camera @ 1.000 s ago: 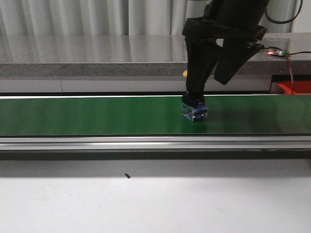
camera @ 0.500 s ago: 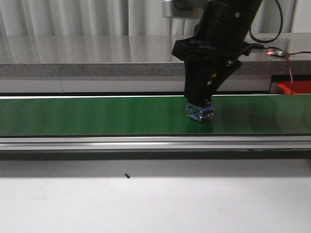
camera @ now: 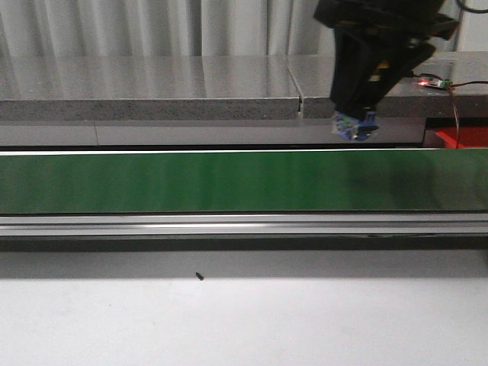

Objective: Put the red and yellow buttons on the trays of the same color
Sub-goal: 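Carry the yellow button into the yellow tray and release it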

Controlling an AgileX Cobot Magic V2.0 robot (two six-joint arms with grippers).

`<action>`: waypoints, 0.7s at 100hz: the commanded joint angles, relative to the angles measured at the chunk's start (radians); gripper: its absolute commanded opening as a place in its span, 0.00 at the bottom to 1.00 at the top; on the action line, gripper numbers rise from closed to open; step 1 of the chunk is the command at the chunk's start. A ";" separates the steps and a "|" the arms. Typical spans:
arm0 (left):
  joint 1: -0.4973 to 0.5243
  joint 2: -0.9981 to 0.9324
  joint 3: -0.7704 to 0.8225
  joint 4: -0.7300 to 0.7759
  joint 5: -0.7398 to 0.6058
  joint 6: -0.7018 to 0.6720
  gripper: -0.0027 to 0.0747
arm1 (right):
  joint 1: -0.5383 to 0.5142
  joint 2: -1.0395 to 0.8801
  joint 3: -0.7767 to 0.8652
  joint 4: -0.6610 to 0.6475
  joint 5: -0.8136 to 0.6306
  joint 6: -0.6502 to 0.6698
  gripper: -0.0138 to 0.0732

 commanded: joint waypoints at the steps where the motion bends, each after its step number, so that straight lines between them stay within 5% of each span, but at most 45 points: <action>1: -0.008 0.007 -0.024 -0.021 -0.065 0.000 0.01 | -0.041 -0.109 0.037 0.011 -0.018 0.013 0.30; 34: -0.008 0.007 -0.024 -0.021 -0.065 0.000 0.01 | -0.238 -0.324 0.283 -0.003 -0.071 0.068 0.30; 70: -0.008 0.007 -0.024 -0.021 -0.065 0.000 0.01 | -0.569 -0.405 0.404 -0.038 -0.076 0.107 0.30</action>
